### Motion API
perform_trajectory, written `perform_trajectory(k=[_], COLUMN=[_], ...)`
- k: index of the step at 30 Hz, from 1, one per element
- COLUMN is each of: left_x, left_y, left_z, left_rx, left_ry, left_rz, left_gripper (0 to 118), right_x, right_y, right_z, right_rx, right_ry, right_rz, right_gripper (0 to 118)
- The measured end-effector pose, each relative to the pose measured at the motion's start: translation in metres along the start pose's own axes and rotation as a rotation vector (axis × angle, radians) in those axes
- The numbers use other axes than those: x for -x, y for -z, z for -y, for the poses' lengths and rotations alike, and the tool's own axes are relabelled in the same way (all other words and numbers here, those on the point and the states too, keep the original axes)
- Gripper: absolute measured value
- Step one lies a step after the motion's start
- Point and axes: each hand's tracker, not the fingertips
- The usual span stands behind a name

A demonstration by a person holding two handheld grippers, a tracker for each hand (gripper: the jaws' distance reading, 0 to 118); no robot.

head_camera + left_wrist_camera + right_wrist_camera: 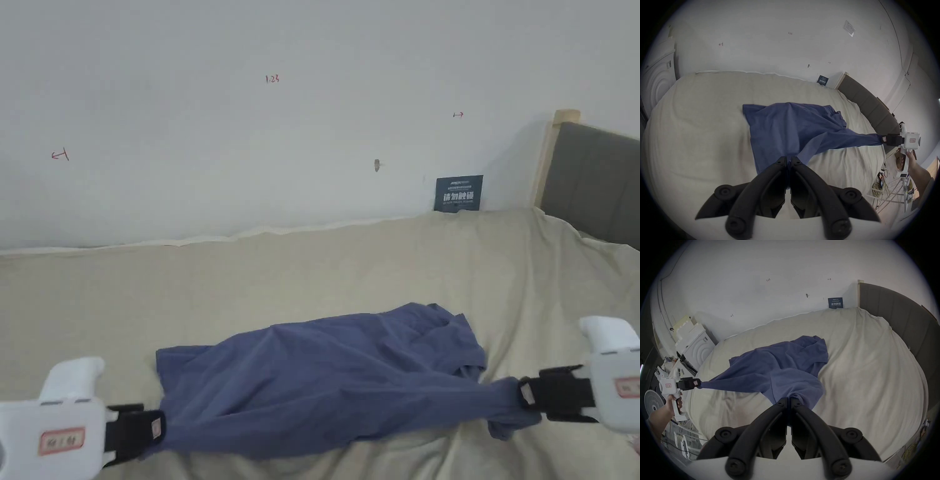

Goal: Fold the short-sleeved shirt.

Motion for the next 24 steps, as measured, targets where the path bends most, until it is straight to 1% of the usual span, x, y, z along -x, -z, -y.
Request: perform_trajectory(k=[3,7,9,11,14,16,19,21,22,24], left_x=[0.008,0.008,0.006,0.007,0.012,0.017,0.025,0.031,0.034,0.047], left_y=[-0.033,-0.062,-0.068,-0.068,-0.063,-0.054,-0.037,-0.027,-0.024,-0.014], left_z=[0.018,0.038,0.054,0.071,0.097,0.114,0.134,0.144,0.147,0.154], left_rx=[-0.005,0.017,0.049,0.080,0.126,0.162,0.232,0.256,0.264,0.280], left_ry=[0.004,0.039,0.072,0.057,0.018,0.004,0.016,0.014,0.002,-0.029], left_rz=[0.006,0.011,0.004,0.012,0.026,0.017,-0.001,-0.024,-0.022,-0.032], left_gripper=[4,4,4,4,4,4,4,4,4,5], right_x=[-0.003,-0.006,-0.010,-0.017,-0.028,-0.034,-0.044,-0.049,-0.059,-0.061], right_y=[-0.040,-0.076,-0.086,-0.088,-0.081,-0.070,-0.045,-0.028,-0.019,-0.008], right_z=[0.018,0.036,0.050,0.068,0.100,0.120,0.146,0.160,0.165,0.171], right_rx=[-0.029,-0.031,0.002,0.057,0.142,0.188,0.258,0.299,0.311,0.326], right_ry=[0.032,0.033,0.031,0.022,0.031,0.022,0.000,0.000,0.004,0.005], right_rz=[-0.020,-0.018,-0.011,0.004,0.038,0.053,0.106,0.110,0.122,0.130], right_gripper=[4,4,4,4,4,4,4,4,4,4])
